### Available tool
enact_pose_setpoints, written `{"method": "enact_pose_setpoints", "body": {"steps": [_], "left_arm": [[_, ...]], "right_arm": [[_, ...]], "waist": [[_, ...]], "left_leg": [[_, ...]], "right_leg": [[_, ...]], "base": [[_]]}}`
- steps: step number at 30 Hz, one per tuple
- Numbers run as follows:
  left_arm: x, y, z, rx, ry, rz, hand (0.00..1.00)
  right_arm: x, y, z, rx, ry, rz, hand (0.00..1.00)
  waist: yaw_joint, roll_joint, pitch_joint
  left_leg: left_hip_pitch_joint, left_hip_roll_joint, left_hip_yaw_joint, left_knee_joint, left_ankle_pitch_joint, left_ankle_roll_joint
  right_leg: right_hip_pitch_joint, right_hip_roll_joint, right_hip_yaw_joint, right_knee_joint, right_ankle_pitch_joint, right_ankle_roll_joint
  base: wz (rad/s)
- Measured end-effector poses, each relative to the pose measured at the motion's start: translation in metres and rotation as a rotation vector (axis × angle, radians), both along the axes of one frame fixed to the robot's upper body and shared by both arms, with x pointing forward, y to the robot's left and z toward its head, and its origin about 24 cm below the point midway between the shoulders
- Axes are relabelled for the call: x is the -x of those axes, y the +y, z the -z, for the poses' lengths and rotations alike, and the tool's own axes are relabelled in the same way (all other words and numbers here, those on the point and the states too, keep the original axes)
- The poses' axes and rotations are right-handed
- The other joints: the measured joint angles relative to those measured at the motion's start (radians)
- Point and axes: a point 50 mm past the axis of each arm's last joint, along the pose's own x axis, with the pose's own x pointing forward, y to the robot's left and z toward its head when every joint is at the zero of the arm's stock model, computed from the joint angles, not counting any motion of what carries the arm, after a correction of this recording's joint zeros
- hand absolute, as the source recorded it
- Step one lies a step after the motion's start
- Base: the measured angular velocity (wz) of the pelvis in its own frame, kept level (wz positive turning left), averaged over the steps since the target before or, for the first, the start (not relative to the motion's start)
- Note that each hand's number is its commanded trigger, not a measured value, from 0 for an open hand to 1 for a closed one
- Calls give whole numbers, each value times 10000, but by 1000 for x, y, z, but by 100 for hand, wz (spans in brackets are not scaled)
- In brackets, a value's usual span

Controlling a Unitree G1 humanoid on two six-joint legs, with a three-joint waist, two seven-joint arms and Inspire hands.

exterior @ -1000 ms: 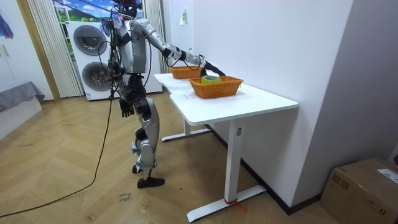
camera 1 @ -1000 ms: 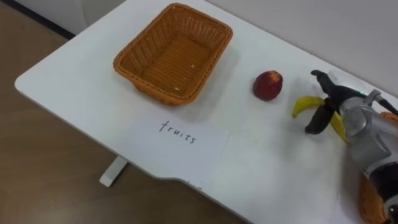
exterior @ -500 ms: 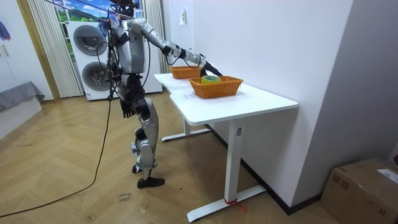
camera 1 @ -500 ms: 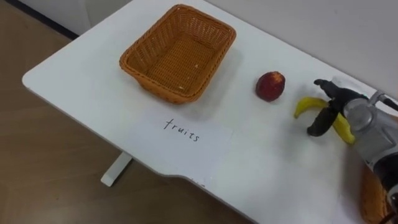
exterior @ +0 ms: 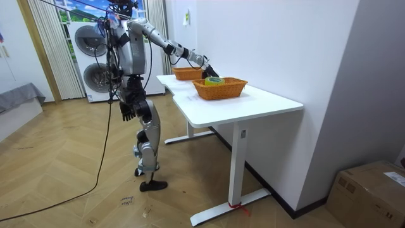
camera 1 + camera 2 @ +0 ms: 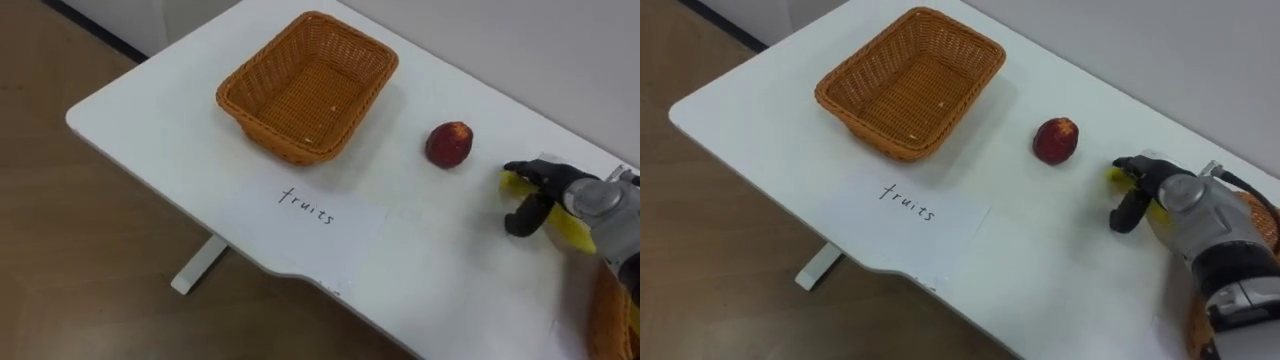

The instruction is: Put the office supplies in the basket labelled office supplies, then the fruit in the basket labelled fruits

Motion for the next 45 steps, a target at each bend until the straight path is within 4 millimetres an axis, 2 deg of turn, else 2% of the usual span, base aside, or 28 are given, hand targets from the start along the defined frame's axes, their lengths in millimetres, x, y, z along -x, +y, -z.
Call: {"method": "enact_pose_setpoints", "body": {"steps": [1,3,11,22,27,33,37,43,45], "left_arm": [[-1,0,0,6,-2,-2,0],[-1,0,0,10,34,-14,0],[0,-1,1,17,172,131,0],[-4,-2,0,32,146,364,0],[-1,-1,1,75,270,351,0],[0,-1,2,191,272,423,0],[2,-1,2,198,334,410,0],[5,1,2,175,439,333,0],[6,1,2,152,426,264,0]], "right_arm": [[0,-1,0,11,32,38,68],[1,-2,1,32,81,113,100],[-4,-10,-12,454,-329,397,100],[-3,-10,-12,810,-27,54,100],[0,-5,-5,678,667,-400,100],[-5,5,-10,1029,694,-1103,100],[-6,9,-12,1095,709,-1270,100],[-6,21,-13,988,504,-1814,100],[-7,27,-17,947,278,-2071,100]], "waist": [[44,-6,8],[97,-12,17],[131,-15,30],[134,-61,88],[156,-67,95],[140,-68,97],[178,-101,85],[162,-176,59],[59,-204,57]], "left_leg": [[-1,1,-2,0,5,-4],[-4,0,-11,-1,10,-9],[3,-5,-32,-39,13,-17],[6,-1,-31,-101,11,-18],[153,0,-20,-156,6,-23],[160,14,26,-166,6,-24],[308,147,300,-227,1,-31],[458,163,524,-380,11,-44],[455,159,535,-376,10,-43]], "right_leg": [[0,3,-4,0,4,-6],[0,6,-12,0,8,-12],[5,26,-31,-14,10,-15],[4,48,-12,-101,20,-4],[148,92,11,-176,41,1],[134,106,97,-184,41,1],[156,137,299,-164,42,-1],[131,155,447,-152,47,-10],[125,153,447,-156,56,-22]], "base": [[0],[0],[0],[0],[0],[-2],[-15],[-13],[-3]]}}
